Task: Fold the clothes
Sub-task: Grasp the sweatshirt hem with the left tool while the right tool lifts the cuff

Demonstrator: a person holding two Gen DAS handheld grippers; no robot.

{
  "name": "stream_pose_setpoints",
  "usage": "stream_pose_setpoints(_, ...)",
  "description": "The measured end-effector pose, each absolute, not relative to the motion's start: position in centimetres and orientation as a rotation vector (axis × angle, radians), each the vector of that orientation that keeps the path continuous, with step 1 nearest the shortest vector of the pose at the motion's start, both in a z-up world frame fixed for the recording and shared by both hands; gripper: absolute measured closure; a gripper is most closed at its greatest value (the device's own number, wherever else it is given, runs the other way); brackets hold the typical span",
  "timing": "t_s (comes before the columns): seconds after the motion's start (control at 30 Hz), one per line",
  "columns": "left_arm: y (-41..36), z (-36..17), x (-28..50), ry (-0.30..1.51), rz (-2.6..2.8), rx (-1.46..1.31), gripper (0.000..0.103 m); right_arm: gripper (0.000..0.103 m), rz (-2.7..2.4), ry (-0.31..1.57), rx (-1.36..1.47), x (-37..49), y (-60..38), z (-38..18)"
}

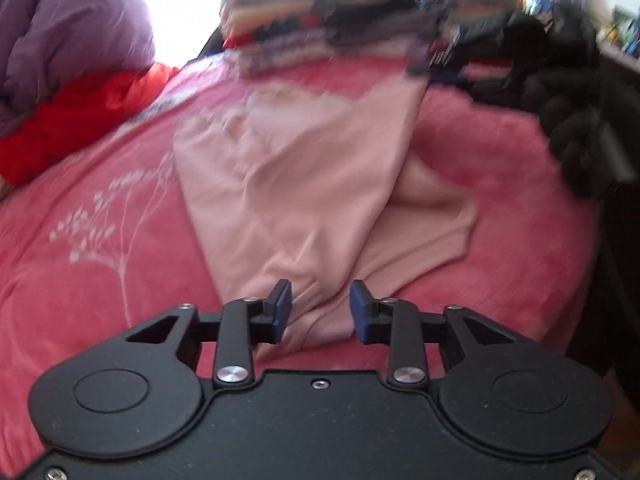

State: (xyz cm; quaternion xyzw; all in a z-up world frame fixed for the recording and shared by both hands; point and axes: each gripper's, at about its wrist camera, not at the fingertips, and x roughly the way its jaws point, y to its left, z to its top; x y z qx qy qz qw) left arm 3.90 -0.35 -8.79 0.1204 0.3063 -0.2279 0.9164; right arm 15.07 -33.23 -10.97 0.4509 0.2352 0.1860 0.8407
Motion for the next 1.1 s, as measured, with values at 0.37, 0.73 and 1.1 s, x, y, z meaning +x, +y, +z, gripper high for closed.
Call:
stream_pose_setpoints(0.37,-2.9,-10.3,3.4,0.508,-0.473,0.431,0.063,0.092,0.367,0.545,0.834,15.6,-30.6,-6.4)
stream_pose_setpoints(0.73,-1.7,-10.6,4.4,0.5,-0.445,0.416,0.087,0.092,0.309,0.612,0.693,19.2,-25.9,-0.8)
stream_pose_setpoints(1.1,4.7,-9.5,7.2,0.604,-0.475,-0.115,0.089,0.092,0.274,0.683,0.473,24.8,-17.8,1.4)
